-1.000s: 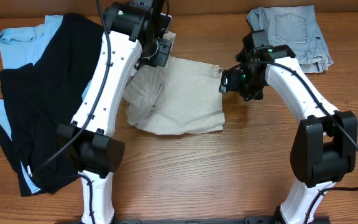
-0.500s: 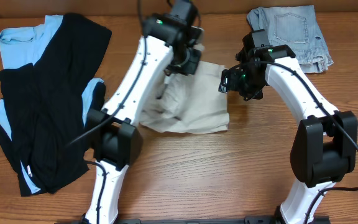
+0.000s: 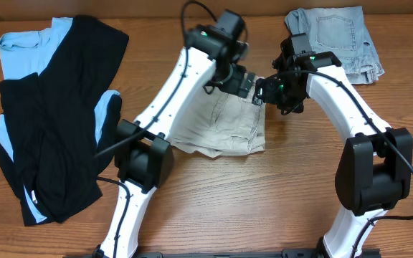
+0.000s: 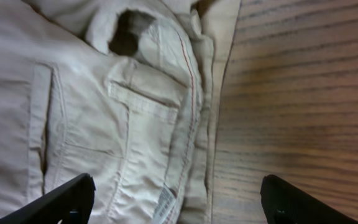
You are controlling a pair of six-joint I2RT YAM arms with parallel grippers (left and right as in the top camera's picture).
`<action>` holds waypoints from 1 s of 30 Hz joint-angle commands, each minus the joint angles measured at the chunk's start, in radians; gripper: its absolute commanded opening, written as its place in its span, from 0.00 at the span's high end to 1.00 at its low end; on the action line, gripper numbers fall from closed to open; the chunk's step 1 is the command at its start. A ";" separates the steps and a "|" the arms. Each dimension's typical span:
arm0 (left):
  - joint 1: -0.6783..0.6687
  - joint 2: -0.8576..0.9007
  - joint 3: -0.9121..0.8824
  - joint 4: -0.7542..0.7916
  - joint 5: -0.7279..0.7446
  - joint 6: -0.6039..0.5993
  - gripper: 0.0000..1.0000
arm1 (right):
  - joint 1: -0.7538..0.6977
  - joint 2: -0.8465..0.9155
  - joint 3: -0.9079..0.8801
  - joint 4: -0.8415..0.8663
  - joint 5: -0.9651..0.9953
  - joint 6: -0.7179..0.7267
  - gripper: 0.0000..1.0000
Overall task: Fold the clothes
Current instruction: 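Grasp the folded beige shorts bundle with the right gripper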
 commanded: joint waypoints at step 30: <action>0.340 -0.152 0.019 -0.204 -0.071 0.115 0.00 | 0.083 0.101 -0.249 0.368 -0.121 -0.064 0.11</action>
